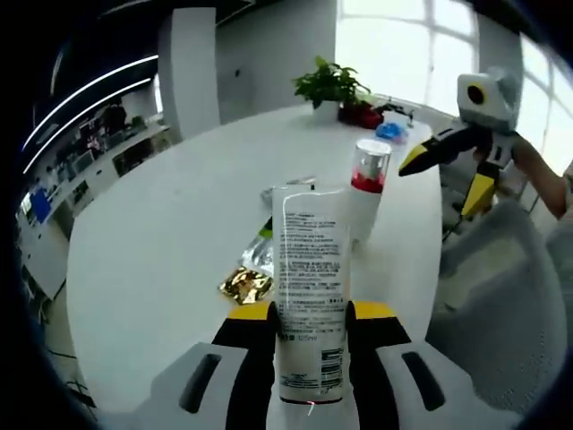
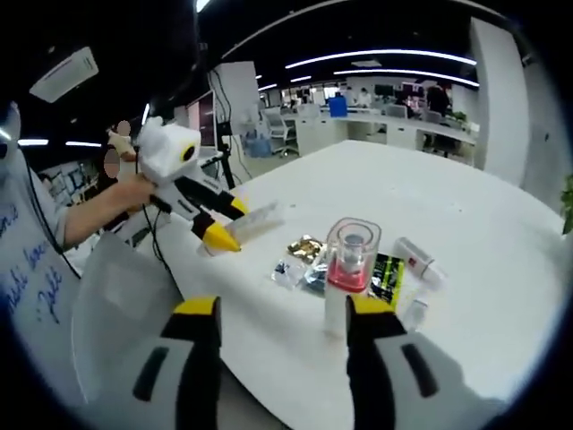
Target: Arrange the skincare products in the storage area until every visible bottle or jar stands upright without overlapping.
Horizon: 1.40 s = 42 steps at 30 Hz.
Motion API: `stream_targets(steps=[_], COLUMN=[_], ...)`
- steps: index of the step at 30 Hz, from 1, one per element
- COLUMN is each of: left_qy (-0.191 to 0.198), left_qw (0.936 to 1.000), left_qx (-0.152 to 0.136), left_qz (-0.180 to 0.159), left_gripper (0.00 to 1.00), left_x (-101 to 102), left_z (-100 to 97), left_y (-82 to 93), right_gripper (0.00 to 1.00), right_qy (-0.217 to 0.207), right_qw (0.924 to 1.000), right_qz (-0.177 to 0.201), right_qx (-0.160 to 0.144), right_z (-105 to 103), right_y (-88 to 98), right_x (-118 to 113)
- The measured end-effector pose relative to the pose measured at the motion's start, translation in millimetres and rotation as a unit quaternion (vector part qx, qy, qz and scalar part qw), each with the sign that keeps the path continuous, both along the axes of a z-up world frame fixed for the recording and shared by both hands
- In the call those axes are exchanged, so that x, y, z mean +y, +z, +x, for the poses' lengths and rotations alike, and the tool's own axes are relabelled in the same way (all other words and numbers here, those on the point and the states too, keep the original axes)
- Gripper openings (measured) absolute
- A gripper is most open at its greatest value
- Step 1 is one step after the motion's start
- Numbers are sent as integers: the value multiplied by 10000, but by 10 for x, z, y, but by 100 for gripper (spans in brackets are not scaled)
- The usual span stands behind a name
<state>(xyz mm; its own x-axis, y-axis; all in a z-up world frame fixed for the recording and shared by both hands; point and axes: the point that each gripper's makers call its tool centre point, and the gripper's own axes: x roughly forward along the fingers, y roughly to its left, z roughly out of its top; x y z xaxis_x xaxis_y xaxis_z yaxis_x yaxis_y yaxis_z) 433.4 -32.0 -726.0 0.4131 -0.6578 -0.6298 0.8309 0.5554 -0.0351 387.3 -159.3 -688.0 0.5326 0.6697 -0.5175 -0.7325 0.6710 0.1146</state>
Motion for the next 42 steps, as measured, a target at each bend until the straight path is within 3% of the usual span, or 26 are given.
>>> stream_targets(steps=[9,21,27,38,42], left_qy=[-100,-267,-300,-327,-320], left_qw=[9999,9995,9994,9993,9993], left_qx=[-67,-103,-114,-120,-103], left_qz=[-28,-118,-148,-162,-175], left_gripper=[27,27,27,28,28], left_x=[-95,-254,-293,-330,-326], left_z=[-162,-356,-387,-397,-393], left_y=[23,11,8,-6,-23], right_gripper=[47,39,35,27,20], right_qy=[49,-72,-149,-171,-276], right_qw=[9989,9958,9912,9858,9815], right_qz=[425,882,1265,1599,1830], right_qx=[181,245,347,493,501], right_z=[-65,26,70,117,157], right_y=[-49,-27,-17,-53,-40], right_x=[198,369,450,579,575])
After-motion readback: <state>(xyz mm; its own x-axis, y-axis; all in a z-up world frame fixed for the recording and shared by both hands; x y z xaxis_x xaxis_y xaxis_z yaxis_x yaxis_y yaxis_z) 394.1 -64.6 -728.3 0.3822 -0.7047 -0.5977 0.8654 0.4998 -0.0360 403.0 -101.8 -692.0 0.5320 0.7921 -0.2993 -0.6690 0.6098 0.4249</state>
